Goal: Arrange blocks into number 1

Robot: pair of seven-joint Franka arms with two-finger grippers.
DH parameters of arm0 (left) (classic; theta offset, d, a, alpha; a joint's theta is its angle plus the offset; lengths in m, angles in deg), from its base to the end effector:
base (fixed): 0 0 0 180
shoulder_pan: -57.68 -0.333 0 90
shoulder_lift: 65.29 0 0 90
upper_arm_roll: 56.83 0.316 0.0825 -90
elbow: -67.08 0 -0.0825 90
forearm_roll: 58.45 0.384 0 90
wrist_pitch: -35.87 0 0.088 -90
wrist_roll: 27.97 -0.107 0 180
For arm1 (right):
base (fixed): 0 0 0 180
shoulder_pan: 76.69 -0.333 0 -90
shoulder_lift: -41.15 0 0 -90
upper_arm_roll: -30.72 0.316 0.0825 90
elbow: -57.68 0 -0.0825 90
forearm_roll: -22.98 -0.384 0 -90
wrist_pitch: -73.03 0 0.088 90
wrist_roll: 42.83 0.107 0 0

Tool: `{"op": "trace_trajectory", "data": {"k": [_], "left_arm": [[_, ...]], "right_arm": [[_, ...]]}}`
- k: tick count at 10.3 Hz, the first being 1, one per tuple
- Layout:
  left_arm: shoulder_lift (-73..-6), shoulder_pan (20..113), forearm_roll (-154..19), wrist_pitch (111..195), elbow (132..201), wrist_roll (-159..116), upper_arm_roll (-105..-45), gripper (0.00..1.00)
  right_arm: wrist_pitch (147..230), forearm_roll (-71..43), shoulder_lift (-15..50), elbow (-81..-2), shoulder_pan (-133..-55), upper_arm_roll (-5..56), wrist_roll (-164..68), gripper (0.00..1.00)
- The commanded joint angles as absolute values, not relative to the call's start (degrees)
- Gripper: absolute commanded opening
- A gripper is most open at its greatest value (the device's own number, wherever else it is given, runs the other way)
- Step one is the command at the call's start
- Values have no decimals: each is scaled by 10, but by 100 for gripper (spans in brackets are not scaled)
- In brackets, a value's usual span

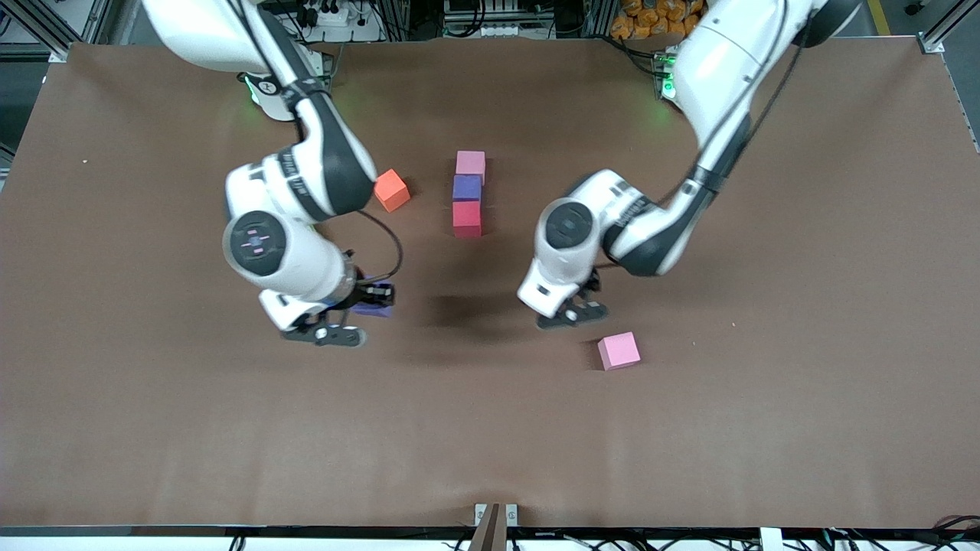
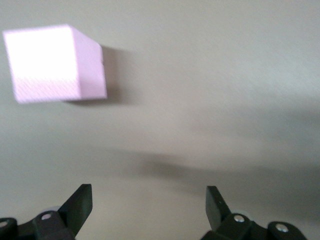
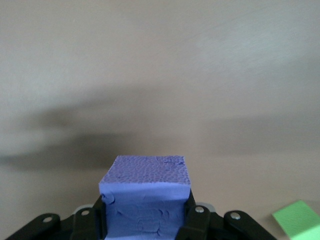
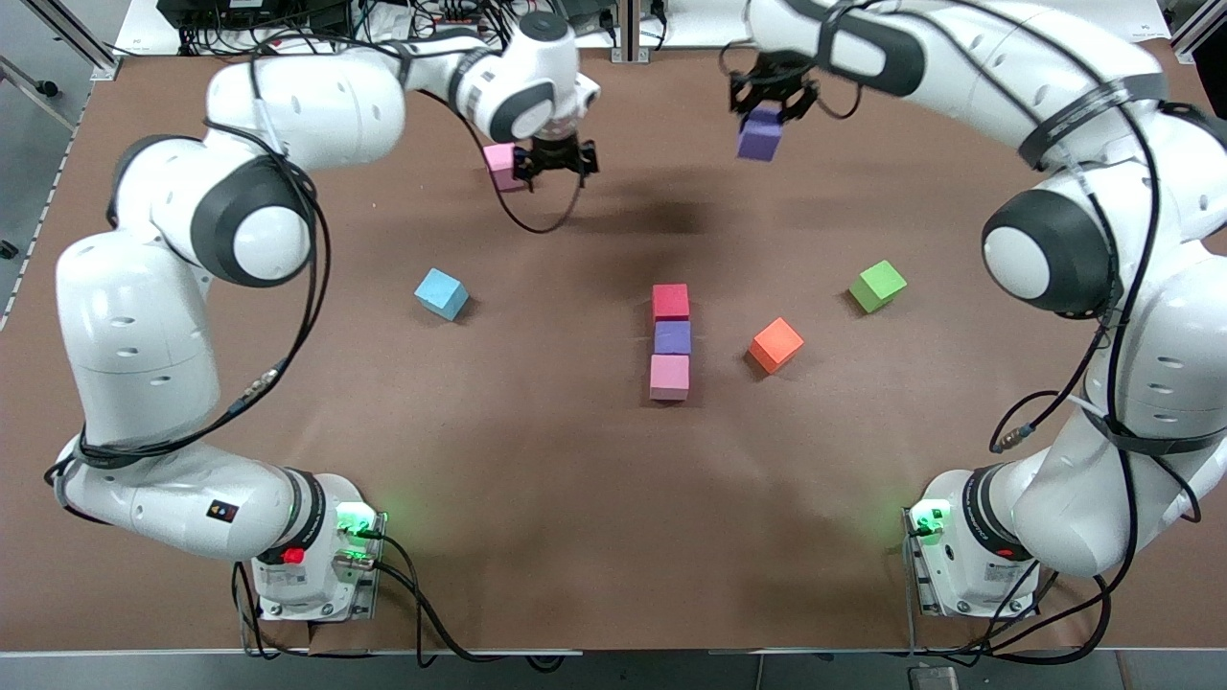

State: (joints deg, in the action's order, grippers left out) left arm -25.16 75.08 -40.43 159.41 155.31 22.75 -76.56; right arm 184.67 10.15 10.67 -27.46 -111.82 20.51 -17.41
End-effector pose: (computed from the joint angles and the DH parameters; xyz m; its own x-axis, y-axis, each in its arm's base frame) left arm 0.5877 -0.3831 0.2552 0.9917 0.1282 0.0038 0.1282 -0.9904 -0.0511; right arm 0.6144 0.3235 0.3638 0.9918 -0.0719 -0.1053 -0.0799 -0.9940 -0.0744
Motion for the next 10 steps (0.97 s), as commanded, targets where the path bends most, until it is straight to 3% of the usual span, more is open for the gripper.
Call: {"op": "trace_trajectory", "data": {"k": [1,6,10], "left_arm": [[-216,756,-419,1588,1502,174,-727,100],[-191,695,-447,1588,1464,56,-710,100],[-183,699,-451,1594,1464,76,-700,100]], "right_arm": [[1889,99,110,-318,-1161,203,-175,0],[1983,136,61,-363,-1261,202,-160,0],[1998,142,63,-397,-1292,202,-150,0]]}}
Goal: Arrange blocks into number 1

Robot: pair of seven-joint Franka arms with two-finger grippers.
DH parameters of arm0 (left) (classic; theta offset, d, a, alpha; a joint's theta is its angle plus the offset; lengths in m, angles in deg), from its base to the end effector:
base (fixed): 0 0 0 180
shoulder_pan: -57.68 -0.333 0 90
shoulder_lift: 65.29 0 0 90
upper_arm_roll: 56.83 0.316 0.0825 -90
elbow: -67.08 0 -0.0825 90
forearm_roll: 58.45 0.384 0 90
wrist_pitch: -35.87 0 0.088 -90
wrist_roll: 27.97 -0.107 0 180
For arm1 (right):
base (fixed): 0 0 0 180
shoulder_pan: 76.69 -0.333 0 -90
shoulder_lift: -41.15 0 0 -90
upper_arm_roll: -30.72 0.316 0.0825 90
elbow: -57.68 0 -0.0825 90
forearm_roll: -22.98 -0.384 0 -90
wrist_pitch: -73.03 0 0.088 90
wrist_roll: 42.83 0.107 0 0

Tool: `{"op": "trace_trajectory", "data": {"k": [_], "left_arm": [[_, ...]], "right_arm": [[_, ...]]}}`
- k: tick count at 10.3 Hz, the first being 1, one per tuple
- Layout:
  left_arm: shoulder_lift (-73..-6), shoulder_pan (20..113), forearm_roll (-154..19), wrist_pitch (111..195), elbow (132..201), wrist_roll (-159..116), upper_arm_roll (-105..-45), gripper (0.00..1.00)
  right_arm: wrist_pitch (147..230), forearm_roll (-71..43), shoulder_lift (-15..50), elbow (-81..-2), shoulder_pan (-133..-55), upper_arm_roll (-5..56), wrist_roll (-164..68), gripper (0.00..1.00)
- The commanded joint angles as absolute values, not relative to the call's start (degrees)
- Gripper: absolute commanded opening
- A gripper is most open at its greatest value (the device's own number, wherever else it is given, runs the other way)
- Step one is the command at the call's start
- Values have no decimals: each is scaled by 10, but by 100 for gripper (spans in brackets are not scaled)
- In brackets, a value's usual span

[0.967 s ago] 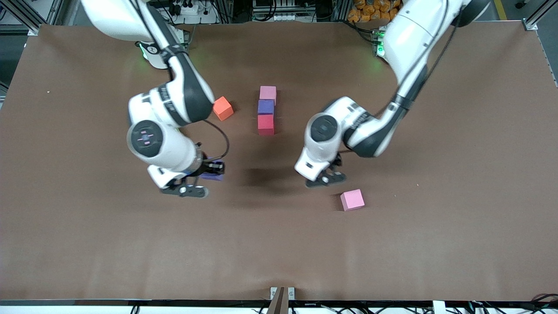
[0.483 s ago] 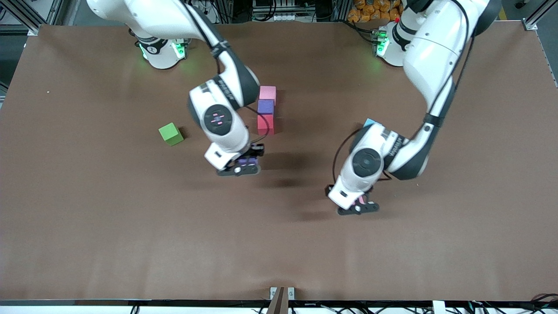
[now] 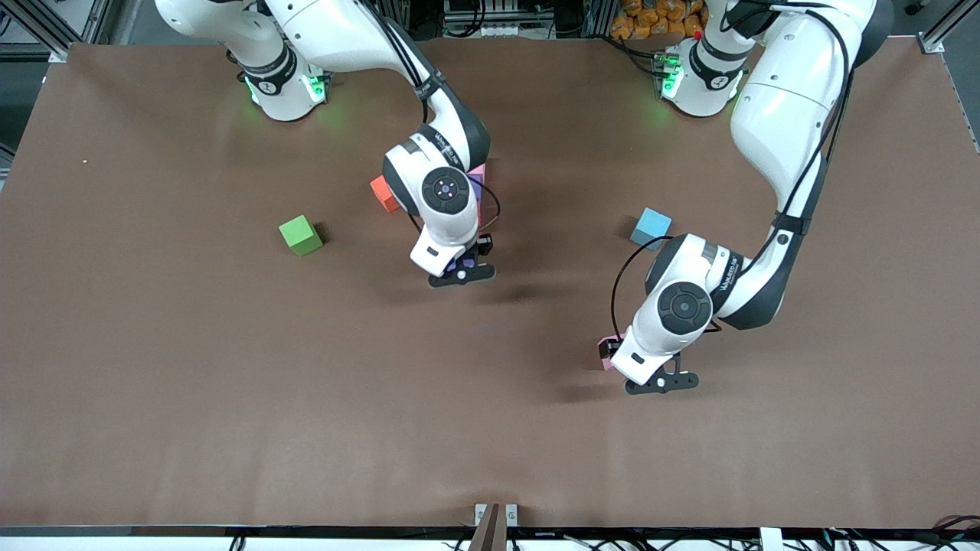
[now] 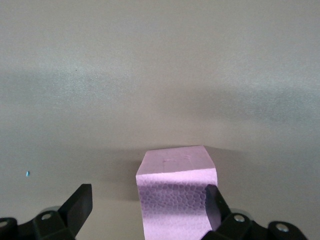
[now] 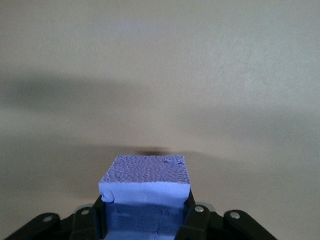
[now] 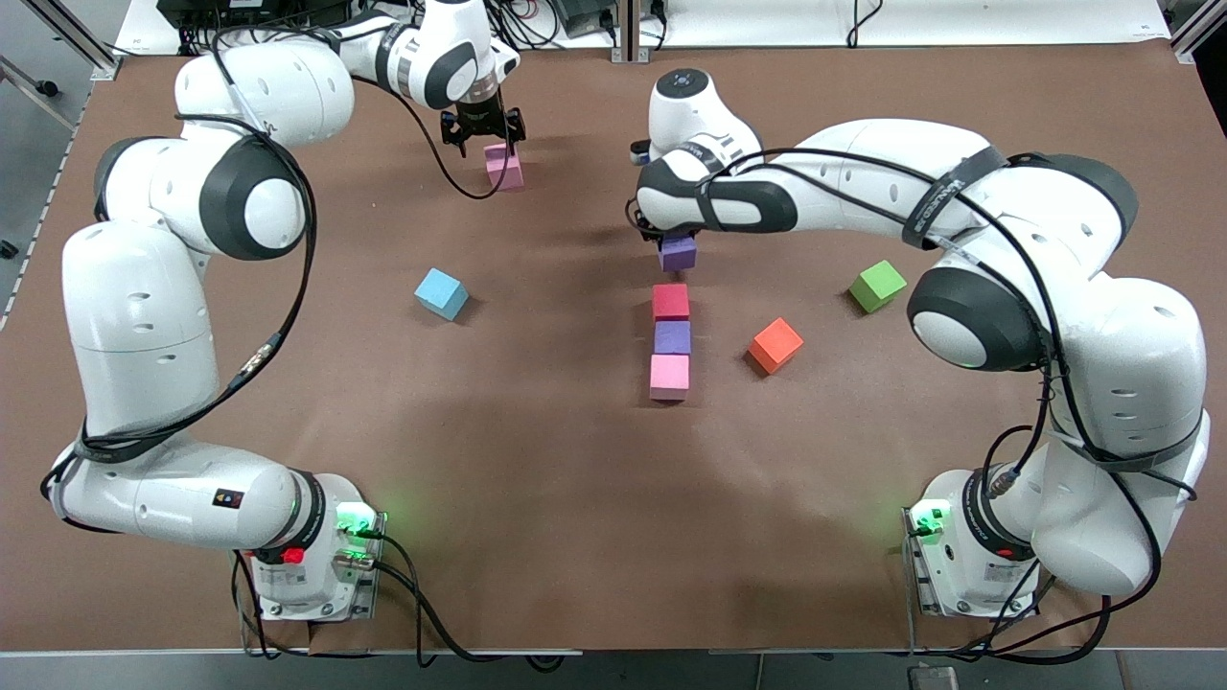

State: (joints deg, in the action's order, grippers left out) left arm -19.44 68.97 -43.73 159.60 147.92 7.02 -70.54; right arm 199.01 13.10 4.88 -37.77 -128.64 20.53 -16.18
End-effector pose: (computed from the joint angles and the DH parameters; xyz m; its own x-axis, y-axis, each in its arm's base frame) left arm 0.6756 -0.2663 0.2305 0.9954 0.0962 -0.0003 0.0961 -0.9943 -0.0471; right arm 0.4894 0.4619 0.2351 0.9791 0.1827 -0.0899 0.1849 -0.9826 0.0170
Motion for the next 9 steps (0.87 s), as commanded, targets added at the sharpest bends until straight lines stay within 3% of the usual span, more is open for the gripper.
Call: {"op": "trace_trajectory", "data": {"k": [1,9], "left_arm": [[-181,703,-451,1598,1464,95,-700,100],[-197,696,-481,1604,1464,111,-702,100]], "right_arm": [[2002,142,63,-399,-1294,202,-149,0],[2042,133,63,-430,-1301,204,-87,0]]}}
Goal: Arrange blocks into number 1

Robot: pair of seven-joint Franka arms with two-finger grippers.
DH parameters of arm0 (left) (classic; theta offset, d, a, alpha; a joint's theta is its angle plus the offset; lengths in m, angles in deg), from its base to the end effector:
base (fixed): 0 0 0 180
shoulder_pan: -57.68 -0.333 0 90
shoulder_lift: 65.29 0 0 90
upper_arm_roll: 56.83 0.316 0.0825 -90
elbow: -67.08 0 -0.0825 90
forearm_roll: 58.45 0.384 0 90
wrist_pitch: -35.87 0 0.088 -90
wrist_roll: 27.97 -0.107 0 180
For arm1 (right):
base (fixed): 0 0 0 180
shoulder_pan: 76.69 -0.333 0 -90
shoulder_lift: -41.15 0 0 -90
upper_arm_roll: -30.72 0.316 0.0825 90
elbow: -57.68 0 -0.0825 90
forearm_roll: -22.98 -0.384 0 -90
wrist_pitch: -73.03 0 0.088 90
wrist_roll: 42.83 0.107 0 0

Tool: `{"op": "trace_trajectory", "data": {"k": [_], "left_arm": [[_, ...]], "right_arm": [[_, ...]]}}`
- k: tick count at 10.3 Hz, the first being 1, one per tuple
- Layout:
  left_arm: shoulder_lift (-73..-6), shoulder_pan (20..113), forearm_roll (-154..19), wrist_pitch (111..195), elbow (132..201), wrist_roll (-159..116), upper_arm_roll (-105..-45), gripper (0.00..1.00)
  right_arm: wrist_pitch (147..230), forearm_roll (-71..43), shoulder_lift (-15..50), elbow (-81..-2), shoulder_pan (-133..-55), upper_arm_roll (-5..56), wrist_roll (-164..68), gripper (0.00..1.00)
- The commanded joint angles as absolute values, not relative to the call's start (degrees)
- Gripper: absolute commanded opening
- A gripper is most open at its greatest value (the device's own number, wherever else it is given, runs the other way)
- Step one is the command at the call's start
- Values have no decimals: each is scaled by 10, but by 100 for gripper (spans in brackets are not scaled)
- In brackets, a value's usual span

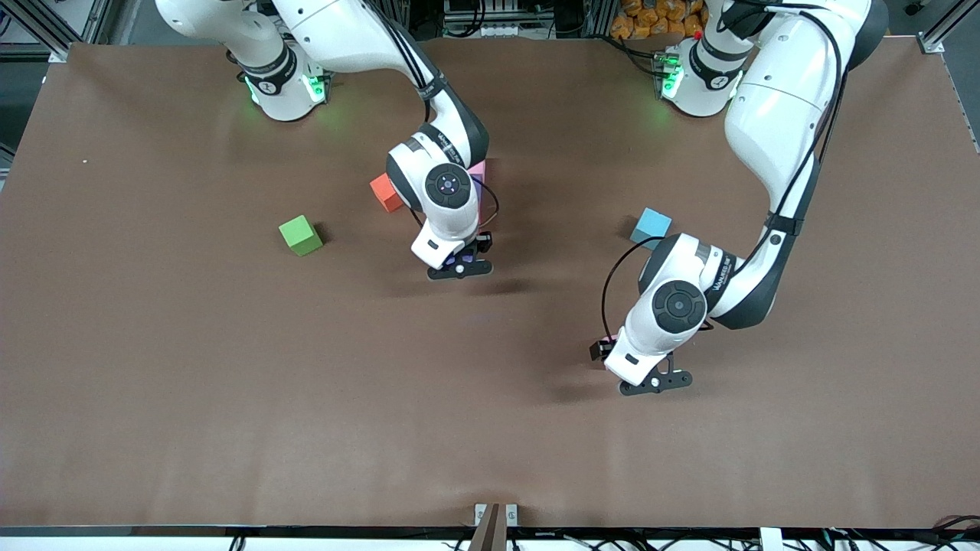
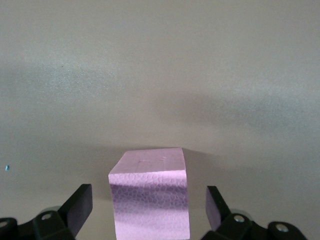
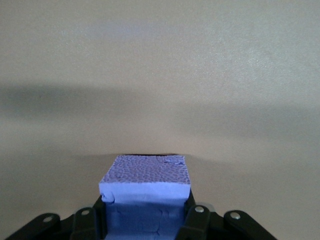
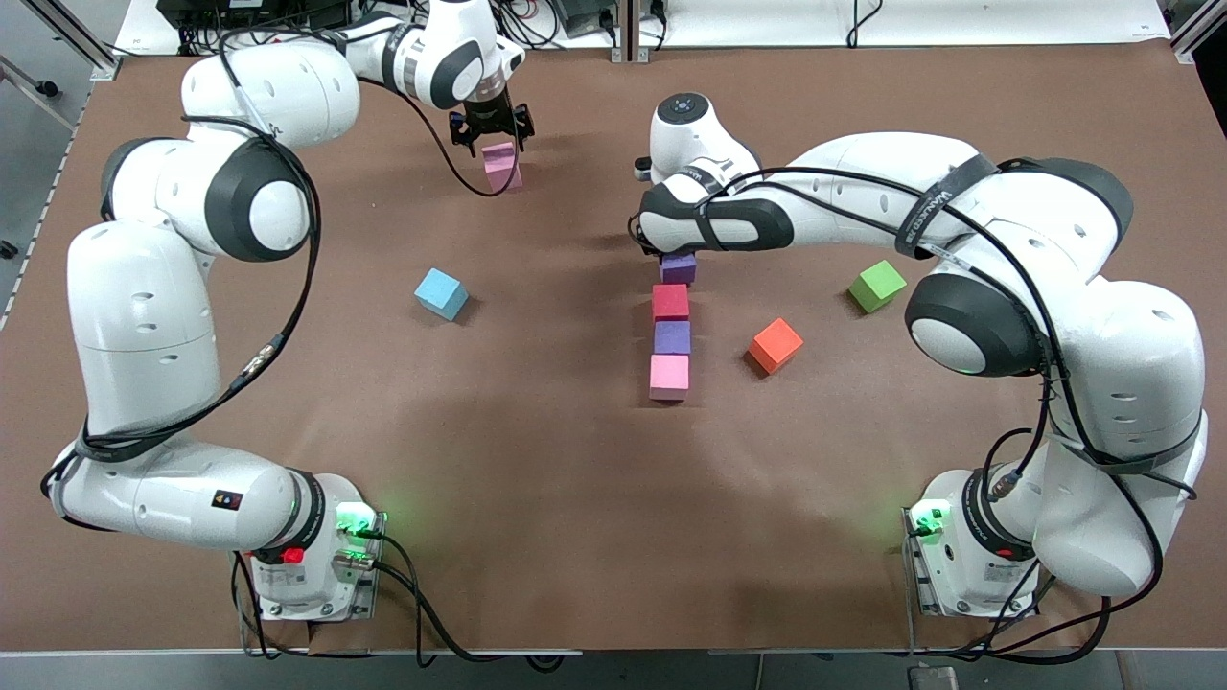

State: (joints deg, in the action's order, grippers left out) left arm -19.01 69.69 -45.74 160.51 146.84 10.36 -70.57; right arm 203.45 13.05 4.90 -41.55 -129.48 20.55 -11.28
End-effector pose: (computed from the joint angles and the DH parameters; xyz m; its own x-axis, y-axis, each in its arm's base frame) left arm 0.6773 -0.2774 0.2348 0.9864 0.1640 0.0064 0.1640 -0.9864 -0.0073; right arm 0.4767 0.4578 0.2142 0.9918 0.1040 -0.0738 0.1060 -0.9941 0.0238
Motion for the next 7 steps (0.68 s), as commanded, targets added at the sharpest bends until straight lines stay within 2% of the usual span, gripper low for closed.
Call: {"op": "trace_trajectory", "data": {"k": [1,7], "left_arm": [[-200,694,-492,1604,1465,116,-701,100],[-186,703,-491,1604,1470,147,-700,100]], "right_arm": [[2042,133,63,-430,-1301,204,-85,0],[2042,133,64,-431,-1313,205,-71,0]]}}
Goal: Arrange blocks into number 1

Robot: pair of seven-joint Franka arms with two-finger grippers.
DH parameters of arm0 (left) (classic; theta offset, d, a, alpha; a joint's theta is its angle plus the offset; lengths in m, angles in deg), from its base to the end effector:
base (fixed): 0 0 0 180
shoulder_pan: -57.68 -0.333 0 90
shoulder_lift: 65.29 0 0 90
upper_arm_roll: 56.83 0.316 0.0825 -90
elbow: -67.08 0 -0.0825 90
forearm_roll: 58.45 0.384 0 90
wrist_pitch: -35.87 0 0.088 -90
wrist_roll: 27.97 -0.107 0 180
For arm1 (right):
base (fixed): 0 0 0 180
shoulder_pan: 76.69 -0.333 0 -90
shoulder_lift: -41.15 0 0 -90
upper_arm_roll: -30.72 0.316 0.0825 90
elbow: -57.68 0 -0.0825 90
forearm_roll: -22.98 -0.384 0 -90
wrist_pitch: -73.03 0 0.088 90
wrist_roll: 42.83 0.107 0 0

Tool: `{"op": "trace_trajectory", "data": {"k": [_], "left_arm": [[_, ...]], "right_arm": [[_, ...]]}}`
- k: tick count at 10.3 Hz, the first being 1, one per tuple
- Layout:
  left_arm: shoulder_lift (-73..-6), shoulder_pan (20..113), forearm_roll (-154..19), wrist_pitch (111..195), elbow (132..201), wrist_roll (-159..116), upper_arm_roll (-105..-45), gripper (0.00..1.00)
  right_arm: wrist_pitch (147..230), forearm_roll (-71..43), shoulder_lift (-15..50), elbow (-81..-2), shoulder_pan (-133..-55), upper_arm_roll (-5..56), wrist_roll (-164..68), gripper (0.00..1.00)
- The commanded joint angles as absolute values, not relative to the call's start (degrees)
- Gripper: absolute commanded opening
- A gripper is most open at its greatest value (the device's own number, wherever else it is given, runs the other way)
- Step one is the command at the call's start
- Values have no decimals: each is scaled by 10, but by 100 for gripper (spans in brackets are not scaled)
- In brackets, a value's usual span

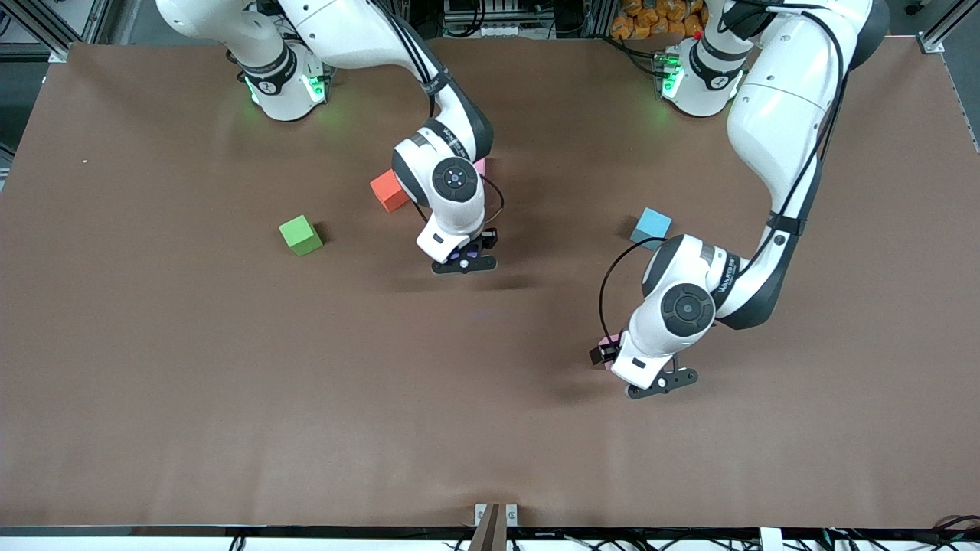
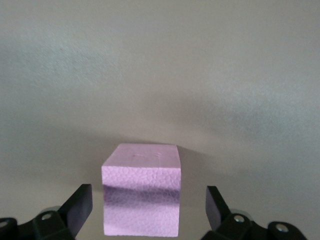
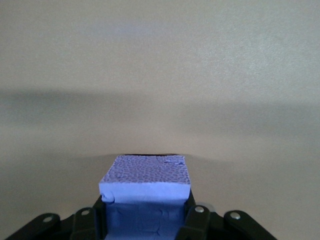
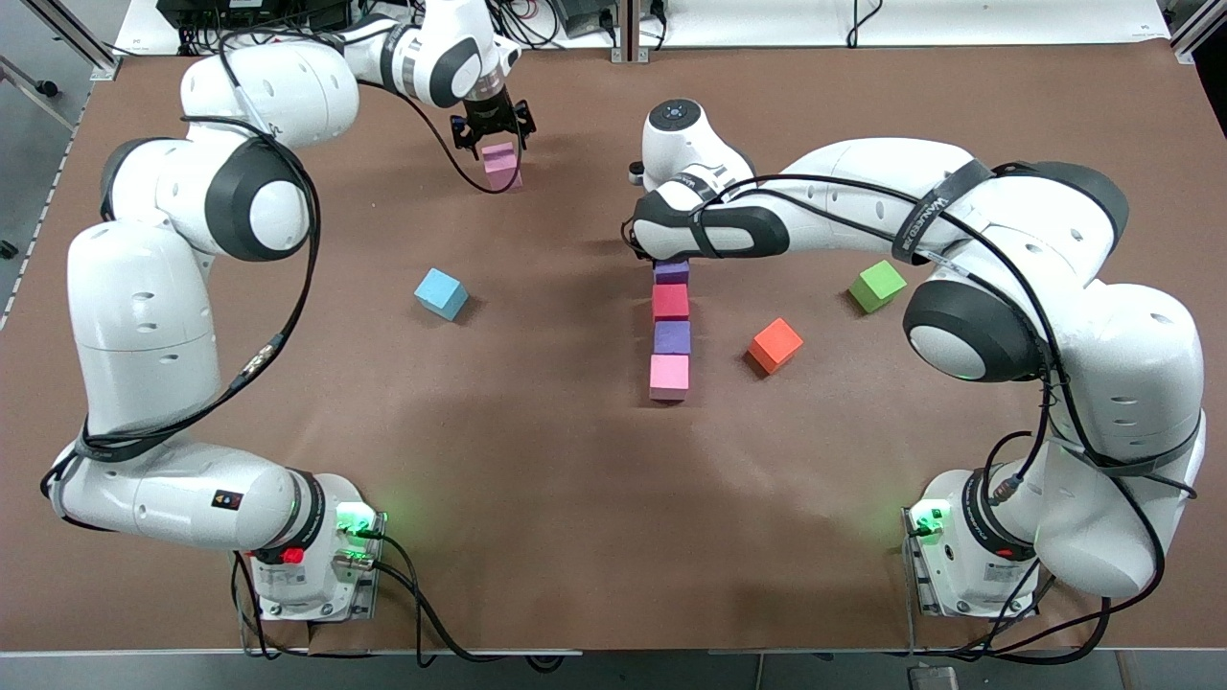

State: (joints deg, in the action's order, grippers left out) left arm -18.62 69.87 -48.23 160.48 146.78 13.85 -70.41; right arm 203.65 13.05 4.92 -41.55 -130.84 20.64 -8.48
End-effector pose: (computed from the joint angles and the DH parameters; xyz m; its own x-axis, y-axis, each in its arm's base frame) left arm 0.6758 -0.2794 0.2301 0.9689 0.2466 -0.0220 0.2470 -0.9689 0.0151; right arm 0.4653 0.4699 0.2146 0.9943 0.0804 -0.0702 0.0822 -0.9963 0.0246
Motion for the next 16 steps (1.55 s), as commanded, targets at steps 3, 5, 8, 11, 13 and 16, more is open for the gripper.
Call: {"op": "trace_trajectory", "data": {"k": [3,5,8,11,13,16], "left_arm": [[-176,703,-487,1605,1471,146,-700,100],[-171,704,-487,1606,1471,146,-699,100],[-163,703,-478,1611,1471,117,-699,0],[-171,701,-467,1610,1471,98,-699,0],[-183,699,-468,1603,1476,92,-702,0],[-213,699,-468,1581,1511,93,-714,0]], "right_arm": [[2039,133,64,-432,-1316,205,-71,0],[2038,132,63,-435,-1316,207,-68,0],[2037,120,63,-436,-1317,207,-64,0],[2036,117,63,-436,-1323,208,-60,0],[2035,117,63,-436,-1324,208,-57,0],[2035,117,63,-446,-1328,208,-57,0]]}}
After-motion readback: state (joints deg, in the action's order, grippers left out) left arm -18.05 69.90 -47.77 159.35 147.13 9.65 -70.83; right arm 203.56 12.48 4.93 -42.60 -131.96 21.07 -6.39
